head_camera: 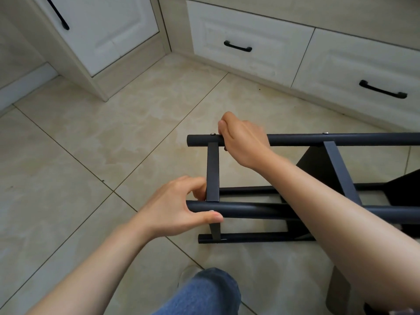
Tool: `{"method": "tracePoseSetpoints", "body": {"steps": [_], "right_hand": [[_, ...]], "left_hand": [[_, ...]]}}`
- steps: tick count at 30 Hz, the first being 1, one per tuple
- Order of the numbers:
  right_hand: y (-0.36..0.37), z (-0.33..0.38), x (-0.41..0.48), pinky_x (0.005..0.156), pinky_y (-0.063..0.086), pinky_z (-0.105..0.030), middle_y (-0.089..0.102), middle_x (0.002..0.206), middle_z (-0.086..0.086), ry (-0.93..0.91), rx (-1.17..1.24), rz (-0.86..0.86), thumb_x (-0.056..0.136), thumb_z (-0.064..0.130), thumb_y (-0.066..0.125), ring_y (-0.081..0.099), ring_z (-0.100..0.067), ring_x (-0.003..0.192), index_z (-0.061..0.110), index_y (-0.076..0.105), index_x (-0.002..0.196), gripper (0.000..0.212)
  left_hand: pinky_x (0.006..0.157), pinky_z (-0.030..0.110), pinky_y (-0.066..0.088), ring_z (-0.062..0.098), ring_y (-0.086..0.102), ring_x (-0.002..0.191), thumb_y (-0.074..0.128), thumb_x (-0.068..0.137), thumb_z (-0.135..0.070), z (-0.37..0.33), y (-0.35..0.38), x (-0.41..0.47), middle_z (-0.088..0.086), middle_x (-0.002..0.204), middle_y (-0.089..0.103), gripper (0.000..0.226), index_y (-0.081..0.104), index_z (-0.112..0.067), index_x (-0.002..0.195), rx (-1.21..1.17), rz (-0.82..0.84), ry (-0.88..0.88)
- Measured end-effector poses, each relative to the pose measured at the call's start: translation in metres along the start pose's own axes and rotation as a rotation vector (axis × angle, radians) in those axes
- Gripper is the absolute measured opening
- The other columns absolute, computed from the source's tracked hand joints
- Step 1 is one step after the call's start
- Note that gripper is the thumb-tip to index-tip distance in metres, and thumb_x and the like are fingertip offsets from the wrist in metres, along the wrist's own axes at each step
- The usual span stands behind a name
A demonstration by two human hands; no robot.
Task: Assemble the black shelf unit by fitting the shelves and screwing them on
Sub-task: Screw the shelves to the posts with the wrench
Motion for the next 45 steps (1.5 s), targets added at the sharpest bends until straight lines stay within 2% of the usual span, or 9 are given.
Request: {"method": "tracePoseSetpoints", "body": {"steps": [5, 8, 11, 13, 23, 26, 29, 37, 45], "right_hand": [[0.001, 0.002, -0.004, 0.068, 0.038, -0.04, 0.067, 0.076, -0.004, -0.029, -0.006, 0.007, 0.106, 0.032, 0.021, 0.056, -0.033, 0.073, 0.014, 0.045, 0.098, 0.031], [0.0, 0.0, -0.003, 0.071, 0.039, -0.04, 0.067, 0.077, -0.003, -0.012, 0.023, 0.016, 0.105, 0.034, 0.021, 0.057, -0.032, 0.076, 0.016, 0.045, 0.099, 0.03], [0.001, -0.001, -0.002, 0.069, 0.035, -0.039, 0.068, 0.078, 0.0, 0.003, 0.037, 0.033, 0.105, 0.036, 0.023, 0.057, -0.031, 0.079, 0.018, 0.045, 0.1, 0.029], [0.002, -0.002, -0.002, 0.07, 0.033, -0.038, 0.068, 0.078, 0.002, 0.002, 0.04, 0.033, 0.105, 0.038, 0.024, 0.058, -0.03, 0.081, 0.02, 0.044, 0.101, 0.027], [0.003, 0.005, -0.011, 0.073, 0.037, -0.038, 0.071, 0.087, 0.007, -0.035, 0.105, 0.04, 0.105, 0.04, 0.028, 0.063, -0.024, 0.089, 0.026, 0.04, 0.1, 0.02], [-0.012, 0.012, -0.021, 0.092, 0.046, -0.042, 0.074, 0.102, 0.008, -0.095, 0.501, 0.048, 0.107, 0.027, 0.032, 0.065, -0.012, 0.104, 0.024, 0.044, 0.091, 0.02], [-0.036, 0.012, -0.039, 0.092, 0.05, -0.037, 0.074, 0.102, 0.003, -0.19, 0.711, 0.036, 0.107, 0.015, 0.033, 0.065, -0.015, 0.106, 0.017, 0.048, 0.089, 0.024], [-0.021, -0.006, -0.094, 0.07, 0.051, -0.026, 0.066, 0.079, 0.004, -0.177, 0.555, 0.267, 0.102, 0.026, 0.051, 0.063, -0.014, 0.078, 0.014, 0.066, 0.093, 0.021], [0.075, 0.002, -0.103, 0.08, 0.06, -0.03, 0.075, 0.09, -0.015, 0.044, 0.496, 0.806, 0.093, 0.012, 0.065, 0.072, -0.024, 0.083, 0.0, 0.076, 0.099, 0.017]], "left_hand": [[0.073, 0.031, 0.046, 0.008, 0.054, 0.087, 0.061, 0.074, -0.073, -0.001, 0.006, -0.004, -0.018, 0.091, 0.054, 0.042, 0.051, -0.034, 0.087, 0.005, 0.097, 0.058], [0.072, 0.022, 0.04, 0.002, 0.048, 0.093, 0.061, 0.074, -0.075, -0.008, -0.005, -0.005, -0.022, 0.098, 0.047, 0.047, 0.048, -0.034, 0.093, 0.163, -0.055, 0.148], [0.099, 0.017, 0.038, -0.002, 0.039, 0.127, 0.068, 0.071, -0.072, -0.014, -0.015, -0.005, -0.031, 0.132, 0.033, 0.07, 0.046, -0.04, 0.13, 0.115, -0.159, 0.208], [0.118, 0.031, 0.027, 0.008, 0.026, 0.148, 0.068, 0.078, -0.067, -0.021, -0.011, -0.005, -0.022, 0.154, 0.03, 0.082, 0.042, -0.037, 0.15, 0.163, -0.13, 0.31], [0.123, 0.056, 0.022, 0.018, 0.028, 0.152, 0.07, 0.082, -0.058, -0.022, 0.001, -0.014, -0.005, 0.155, 0.045, 0.069, 0.054, -0.024, 0.14, 0.114, -0.165, 0.388], [0.121, 0.06, 0.023, 0.021, 0.03, 0.151, 0.07, 0.082, -0.059, -0.02, 0.003, -0.018, -0.004, 0.154, 0.047, 0.07, 0.055, -0.023, 0.139, 0.1, -0.195, 0.404], [0.121, 0.06, 0.023, 0.023, 0.031, 0.151, 0.071, 0.083, -0.059, -0.016, 0.006, -0.022, -0.003, 0.154, 0.047, 0.069, 0.057, -0.021, 0.138, 0.06, -0.206, 0.401], [0.12, 0.061, 0.026, 0.028, 0.031, 0.151, 0.071, 0.086, -0.056, -0.012, 0.011, -0.026, 0.002, 0.155, 0.047, 0.071, 0.054, -0.014, 0.141, -0.006, -0.208, 0.402], [0.114, 0.067, 0.032, 0.031, 0.029, 0.151, 0.069, 0.088, -0.054, -0.011, 0.014, -0.027, 0.005, 0.155, 0.046, 0.072, 0.048, -0.014, 0.143, -0.077, -0.203, 0.39]]}}
Point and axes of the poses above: each hand's wrist, its own x-axis towards the middle knuckle, its own y-axis out of the palm, z = x × y, the point moved 9 cm from there along x, towards the middle knuckle
